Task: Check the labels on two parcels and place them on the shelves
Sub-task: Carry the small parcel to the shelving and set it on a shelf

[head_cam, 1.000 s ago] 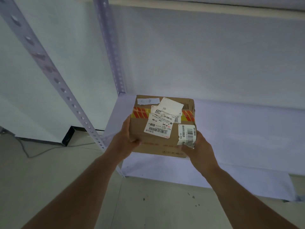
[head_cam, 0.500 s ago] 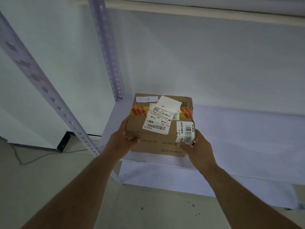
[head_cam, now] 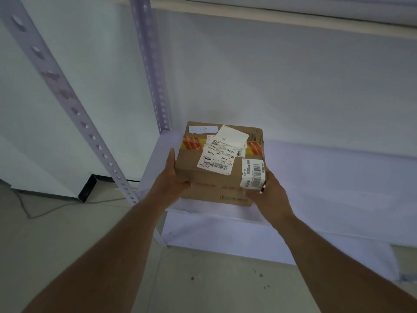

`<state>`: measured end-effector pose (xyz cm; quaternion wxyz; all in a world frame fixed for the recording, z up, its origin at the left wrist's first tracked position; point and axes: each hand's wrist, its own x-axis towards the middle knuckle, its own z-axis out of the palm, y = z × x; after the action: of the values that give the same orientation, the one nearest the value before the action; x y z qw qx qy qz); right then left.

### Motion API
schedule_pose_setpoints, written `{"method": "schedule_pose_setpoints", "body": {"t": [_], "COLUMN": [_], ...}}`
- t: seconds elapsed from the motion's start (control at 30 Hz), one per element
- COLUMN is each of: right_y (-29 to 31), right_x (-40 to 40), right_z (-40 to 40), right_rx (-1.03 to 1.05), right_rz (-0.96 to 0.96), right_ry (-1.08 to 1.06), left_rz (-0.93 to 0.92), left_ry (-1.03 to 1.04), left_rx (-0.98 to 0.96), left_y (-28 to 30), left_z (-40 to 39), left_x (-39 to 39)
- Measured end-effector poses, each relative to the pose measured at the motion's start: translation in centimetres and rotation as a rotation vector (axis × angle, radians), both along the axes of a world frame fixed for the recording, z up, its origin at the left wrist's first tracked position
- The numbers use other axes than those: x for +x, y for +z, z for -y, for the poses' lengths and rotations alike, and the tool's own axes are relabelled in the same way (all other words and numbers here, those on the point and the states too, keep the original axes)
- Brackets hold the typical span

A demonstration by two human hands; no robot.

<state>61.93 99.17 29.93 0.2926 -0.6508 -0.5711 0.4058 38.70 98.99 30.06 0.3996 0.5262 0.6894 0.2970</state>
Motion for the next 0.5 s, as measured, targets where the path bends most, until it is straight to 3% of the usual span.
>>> {"method": "schedule_pose_setpoints", "body": {"t": [0.27, 0.5], "right_y": [4.1, 7.6], "right_x": [-0.7, -4.3], "right_z": [4.2, 12.3], "right_rx": [-0.095, -0.093], "right_rz": [0.23, 0.268], "right_ry": [-0.058, -0.059], "left_rz": [-0.102, 0.186], "left_ry": [0.122, 0.336], "left_rx": [0.009, -0.095], "left_y": [2.0, 6.2], "left_z": [6.5, 17.9], "left_x": [0.0, -0.9]}}
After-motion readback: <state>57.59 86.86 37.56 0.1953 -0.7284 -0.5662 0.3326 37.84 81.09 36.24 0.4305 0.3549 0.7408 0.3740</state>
